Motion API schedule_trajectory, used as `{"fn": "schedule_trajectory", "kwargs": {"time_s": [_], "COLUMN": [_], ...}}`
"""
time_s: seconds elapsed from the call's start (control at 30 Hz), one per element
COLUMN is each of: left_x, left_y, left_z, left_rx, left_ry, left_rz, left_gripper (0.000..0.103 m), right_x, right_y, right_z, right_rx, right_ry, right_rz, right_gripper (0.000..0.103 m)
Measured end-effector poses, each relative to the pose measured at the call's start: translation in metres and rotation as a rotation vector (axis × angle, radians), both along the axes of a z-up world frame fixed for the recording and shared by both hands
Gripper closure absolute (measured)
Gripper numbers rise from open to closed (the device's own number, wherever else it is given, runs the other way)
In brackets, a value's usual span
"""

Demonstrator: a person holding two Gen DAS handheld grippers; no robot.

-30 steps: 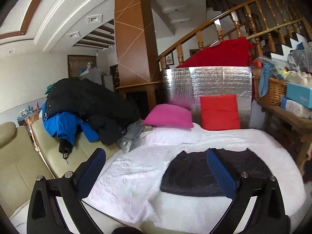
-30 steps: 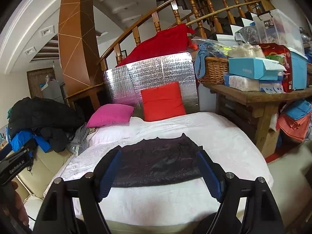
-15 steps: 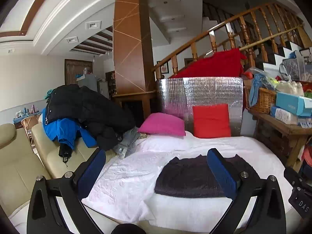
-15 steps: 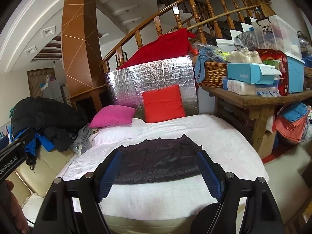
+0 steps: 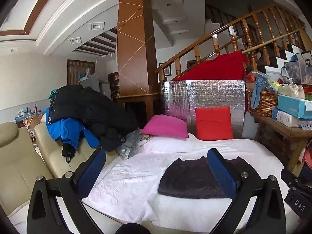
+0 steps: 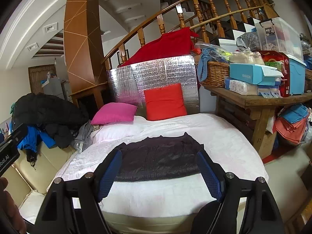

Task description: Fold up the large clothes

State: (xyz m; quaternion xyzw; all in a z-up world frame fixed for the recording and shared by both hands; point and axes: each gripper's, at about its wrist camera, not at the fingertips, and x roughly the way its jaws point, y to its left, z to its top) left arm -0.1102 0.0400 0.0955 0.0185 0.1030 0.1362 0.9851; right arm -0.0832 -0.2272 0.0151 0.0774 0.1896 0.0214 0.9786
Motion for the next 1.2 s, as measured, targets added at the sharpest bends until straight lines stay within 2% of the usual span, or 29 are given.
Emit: {"fn": "schedule_trajectory", "kwargs": {"time_s": [0.3, 1.2], "left_x": [0.004, 0.009], "left_y": [0.005, 0.006], "left_z": [-0.004, -0.008], "left_rx": [-0.01, -0.004], "left_ry": [0.024, 0.051], "left_rz": [-0.004, 0.005], "left_gripper": [0.0, 0.0], "right_x": [0.008, 0.018], "right_y": [0.003, 0.002], "right_z": [-0.007, -0.014], "right_rx": [-0.003, -0.004], "right_ry": [0.036, 0.061], "right_rz": [0.002, 0.01], "right_gripper": [0.021, 0.021]}}
